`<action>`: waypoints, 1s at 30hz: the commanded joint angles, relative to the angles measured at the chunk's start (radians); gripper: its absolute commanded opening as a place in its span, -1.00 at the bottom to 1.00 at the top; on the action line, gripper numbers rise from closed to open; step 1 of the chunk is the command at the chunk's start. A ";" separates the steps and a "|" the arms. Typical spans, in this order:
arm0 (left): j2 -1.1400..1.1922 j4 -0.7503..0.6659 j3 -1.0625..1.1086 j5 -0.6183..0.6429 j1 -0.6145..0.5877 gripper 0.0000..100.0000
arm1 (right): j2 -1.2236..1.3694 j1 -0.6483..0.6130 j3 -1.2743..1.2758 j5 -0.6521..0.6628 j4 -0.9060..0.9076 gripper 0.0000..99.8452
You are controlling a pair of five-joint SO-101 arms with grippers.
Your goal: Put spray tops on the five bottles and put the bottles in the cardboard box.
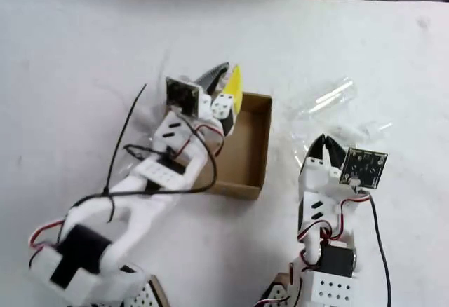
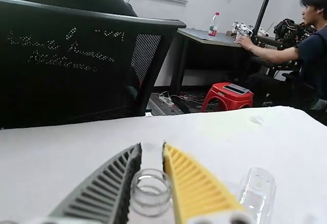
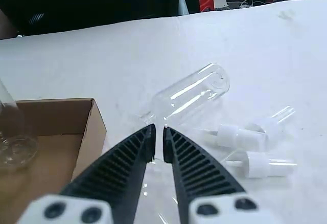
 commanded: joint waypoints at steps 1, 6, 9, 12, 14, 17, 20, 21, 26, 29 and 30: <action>0.071 -0.031 -0.114 -0.005 -0.018 -0.96 | 0.001 0.010 0.009 0.011 0.004 -0.97; 0.084 -0.031 -0.118 -0.009 -0.030 -0.96 | 0.001 0.010 0.009 0.011 0.004 -0.97; 0.084 -0.032 -0.121 -0.012 -0.041 -0.96 | 0.001 0.010 0.009 0.011 0.004 -0.97; 0.087 -0.031 -0.117 -0.012 -0.051 -0.96 | 0.001 0.010 0.009 0.011 0.004 -0.97; 0.087 -0.031 -0.117 -0.011 -0.053 -0.96 | 0.001 0.010 0.009 0.011 0.004 -0.97; 0.087 -0.031 -0.121 -0.006 -0.059 -0.96 | 0.001 0.008 0.009 0.011 0.004 -0.97; 0.104 -0.031 -0.140 -0.006 -0.061 -0.96 | 0.001 0.008 0.009 0.011 0.004 -0.97; 0.122 -0.031 -0.153 -0.006 -0.061 -0.96 | 0.001 0.008 0.009 0.011 0.004 -0.97; 0.214 -0.074 -0.195 -0.006 -0.054 -0.96 | 0.001 0.008 0.009 0.011 0.004 -0.97; 0.236 -0.161 -0.192 -0.011 -0.054 -0.96 | 0.001 0.008 0.009 0.011 0.004 -0.97; 0.240 -0.161 -0.193 -0.011 -0.056 -0.96 | 0.001 0.008 0.009 0.011 0.004 -0.97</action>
